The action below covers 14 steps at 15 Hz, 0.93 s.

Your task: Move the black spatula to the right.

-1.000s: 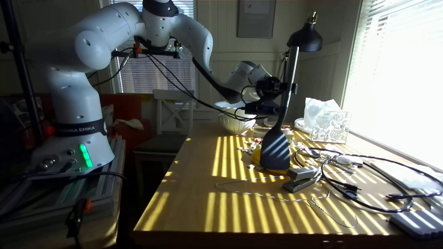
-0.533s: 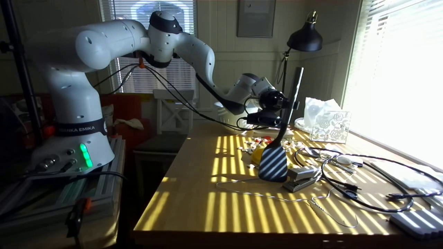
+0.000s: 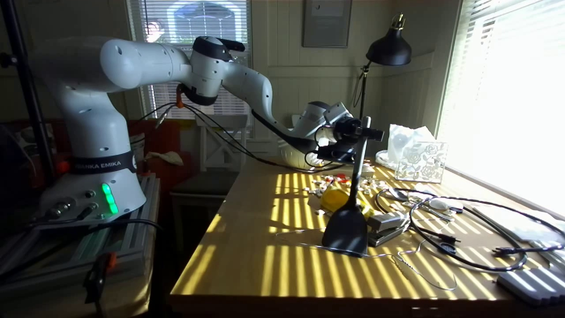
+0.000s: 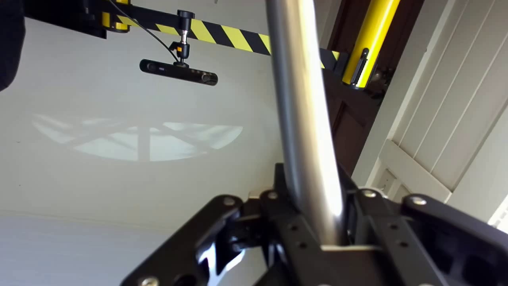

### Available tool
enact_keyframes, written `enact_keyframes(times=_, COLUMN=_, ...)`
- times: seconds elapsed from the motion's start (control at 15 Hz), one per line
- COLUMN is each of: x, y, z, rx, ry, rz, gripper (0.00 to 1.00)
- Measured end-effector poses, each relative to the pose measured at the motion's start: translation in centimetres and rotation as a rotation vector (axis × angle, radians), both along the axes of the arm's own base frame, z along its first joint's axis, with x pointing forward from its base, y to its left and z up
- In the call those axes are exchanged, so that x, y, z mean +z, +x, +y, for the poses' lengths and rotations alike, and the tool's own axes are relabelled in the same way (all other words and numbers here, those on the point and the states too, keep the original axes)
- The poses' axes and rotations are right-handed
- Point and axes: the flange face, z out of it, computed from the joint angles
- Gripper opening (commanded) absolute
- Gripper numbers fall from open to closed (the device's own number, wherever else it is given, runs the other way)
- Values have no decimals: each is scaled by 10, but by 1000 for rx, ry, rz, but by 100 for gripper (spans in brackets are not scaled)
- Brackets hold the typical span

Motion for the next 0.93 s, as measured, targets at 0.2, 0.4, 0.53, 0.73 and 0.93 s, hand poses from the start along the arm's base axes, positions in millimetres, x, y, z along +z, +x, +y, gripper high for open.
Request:
enact_keyframes(times=0.2, x=2, y=5, z=5, rx=8, ry=-24, rz=7, gripper=74)
enact_keyframes(times=0.4, x=10, y=7, z=7, rx=7, ry=-63, rz=15, gripper=95)
enact_keyframes(times=0.53, x=29, y=11, z=9, rx=17, ry=-99, rz=-2, gripper=100)
enact_keyframes(times=0.73, x=82, y=17, z=25, rx=52, ry=-154, rz=-74, gripper=100)
enact_keyframes(times=0.93, x=140, y=5, z=41, rx=104, ry=-175, rz=-165, gripper=100)
